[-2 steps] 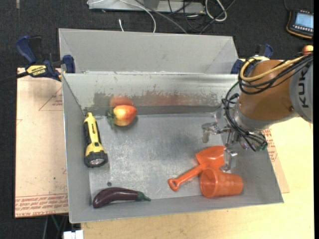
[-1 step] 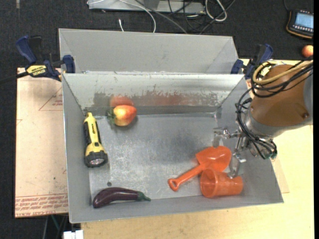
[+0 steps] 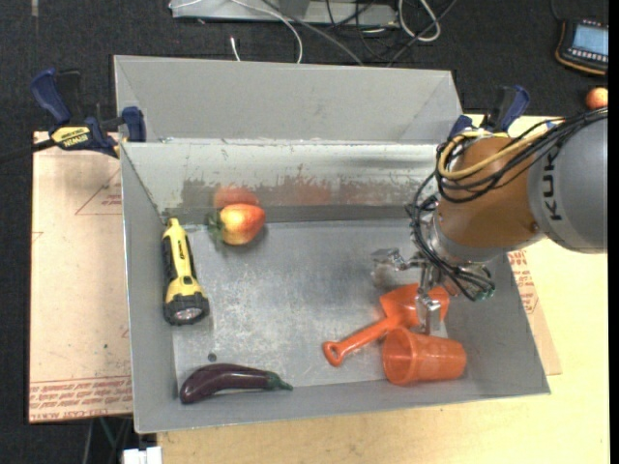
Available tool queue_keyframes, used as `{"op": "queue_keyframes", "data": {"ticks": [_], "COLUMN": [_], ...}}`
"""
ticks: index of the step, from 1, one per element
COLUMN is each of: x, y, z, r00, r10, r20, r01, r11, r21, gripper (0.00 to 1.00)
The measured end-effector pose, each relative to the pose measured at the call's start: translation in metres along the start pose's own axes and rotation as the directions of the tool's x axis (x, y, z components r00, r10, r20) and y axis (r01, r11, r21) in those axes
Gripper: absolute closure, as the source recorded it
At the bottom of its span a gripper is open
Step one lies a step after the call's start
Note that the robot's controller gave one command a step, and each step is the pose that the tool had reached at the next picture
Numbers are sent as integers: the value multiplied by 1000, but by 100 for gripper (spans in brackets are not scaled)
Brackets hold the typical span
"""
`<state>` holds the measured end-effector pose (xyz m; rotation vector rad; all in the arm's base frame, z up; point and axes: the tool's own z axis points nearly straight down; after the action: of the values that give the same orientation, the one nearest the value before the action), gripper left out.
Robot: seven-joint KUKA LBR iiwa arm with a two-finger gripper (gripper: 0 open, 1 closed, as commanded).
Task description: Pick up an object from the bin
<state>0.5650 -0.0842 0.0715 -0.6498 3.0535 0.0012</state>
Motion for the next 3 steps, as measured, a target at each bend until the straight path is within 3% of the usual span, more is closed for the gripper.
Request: {"op": "queue_keyframes", "data": {"ticks": [1, 2, 3], "x": [3, -34, -34], "y": [0, -22, -22], "z": [-4, 2, 2], "r00": [1000, 998, 998], "r10": [29, -59, -59], "r20": [-4, 2, 3], "r01": [-29, 59, 59], "r11": [1000, 998, 998], "r21": [-2, -2, -2], "gripper": [0, 100, 100]}}
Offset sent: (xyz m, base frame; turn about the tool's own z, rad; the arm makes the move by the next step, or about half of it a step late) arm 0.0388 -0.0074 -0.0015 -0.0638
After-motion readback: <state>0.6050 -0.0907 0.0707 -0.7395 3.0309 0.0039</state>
